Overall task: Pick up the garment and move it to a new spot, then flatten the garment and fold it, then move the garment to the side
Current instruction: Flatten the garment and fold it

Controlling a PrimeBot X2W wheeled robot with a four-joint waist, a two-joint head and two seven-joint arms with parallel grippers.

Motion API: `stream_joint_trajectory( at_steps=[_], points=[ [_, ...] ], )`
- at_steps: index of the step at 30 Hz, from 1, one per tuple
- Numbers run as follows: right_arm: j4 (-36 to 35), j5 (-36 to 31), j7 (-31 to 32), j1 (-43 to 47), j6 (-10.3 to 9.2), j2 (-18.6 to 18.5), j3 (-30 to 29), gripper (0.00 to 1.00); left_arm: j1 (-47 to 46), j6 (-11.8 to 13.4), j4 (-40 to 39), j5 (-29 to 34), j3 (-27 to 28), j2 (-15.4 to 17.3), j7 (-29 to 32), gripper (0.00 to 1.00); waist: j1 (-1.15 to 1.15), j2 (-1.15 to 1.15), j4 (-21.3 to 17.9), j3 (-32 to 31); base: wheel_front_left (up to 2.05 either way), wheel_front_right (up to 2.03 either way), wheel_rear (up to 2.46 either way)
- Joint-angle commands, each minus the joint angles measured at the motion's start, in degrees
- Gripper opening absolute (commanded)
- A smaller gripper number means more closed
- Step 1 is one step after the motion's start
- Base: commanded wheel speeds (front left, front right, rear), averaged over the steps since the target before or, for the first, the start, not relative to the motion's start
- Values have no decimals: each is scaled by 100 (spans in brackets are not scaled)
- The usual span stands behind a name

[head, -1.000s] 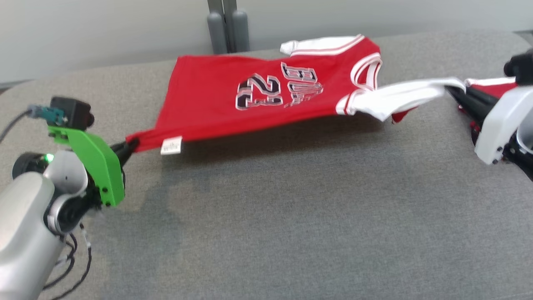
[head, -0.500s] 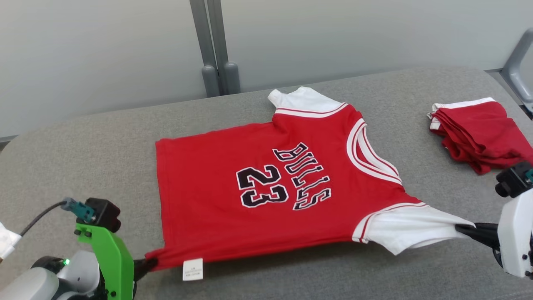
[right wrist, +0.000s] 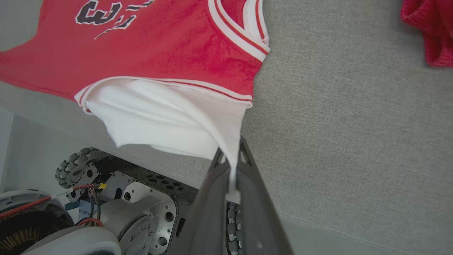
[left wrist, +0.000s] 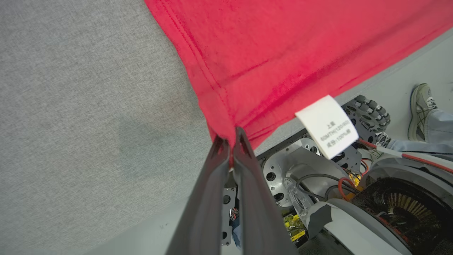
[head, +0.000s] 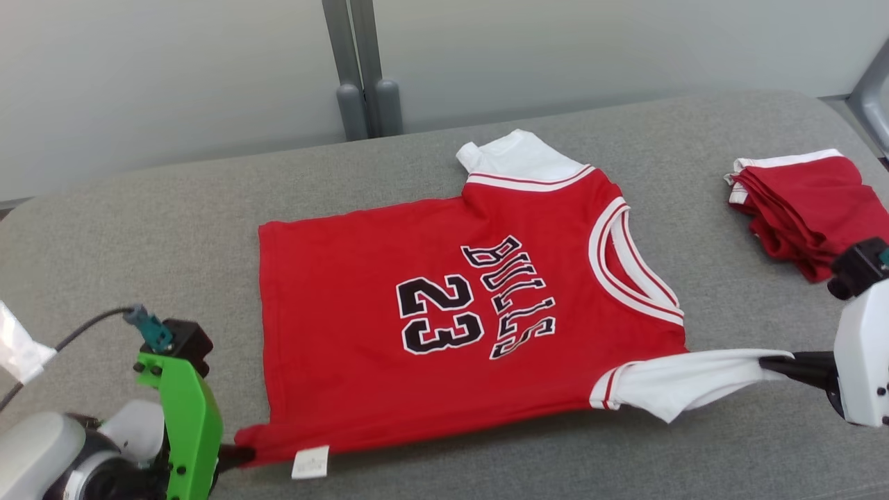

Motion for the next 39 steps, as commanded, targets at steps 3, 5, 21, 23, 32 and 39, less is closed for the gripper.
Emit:
stream_joint_trajectory(
  at_steps=[3, 5, 21, 23, 32, 39],
  points=[
    [182, -9, 396, -333, -8, 282, -196, 0, -528, -52, 405, -68, -47, -231, 393, 0, 1, 0, 115, 393, 0, 0, 0],
    [303, -83, 610, -539, -8, 493, -290, 0, -838, -79, 630, -17, -69, -380, 552, 0, 1, 0, 137, 539, 0, 0, 0],
    [2043, -828, 1301, -1842, -5, 1992, -810, 0, -2174, -374, 2309, 130, -88, -1375, 771, 0, 1, 0, 216, 1194, 0, 0, 0],
    [2177, -894, 1241, -1926, -5, 2122, -841, 0, -2248, -427, 2448, 159, -80, -1446, 715, 0, 1, 0, 222, 1216, 0, 0, 0],
    [2429, -1148, 540, -1994, -4, 2396, -836, 100, -2305, -717, 2973, 242, -35, -1720, 270, 100, 1, 0, 283, 1050, 0, 0, 0],
    [2272, -1212, -440, -1700, -4, 2339, -905, 100, -2060, -1000, 3007, 366, 117, -1651, -493, 100, 1, 0, 310, 646, 0, 0, 0]
  ],
)
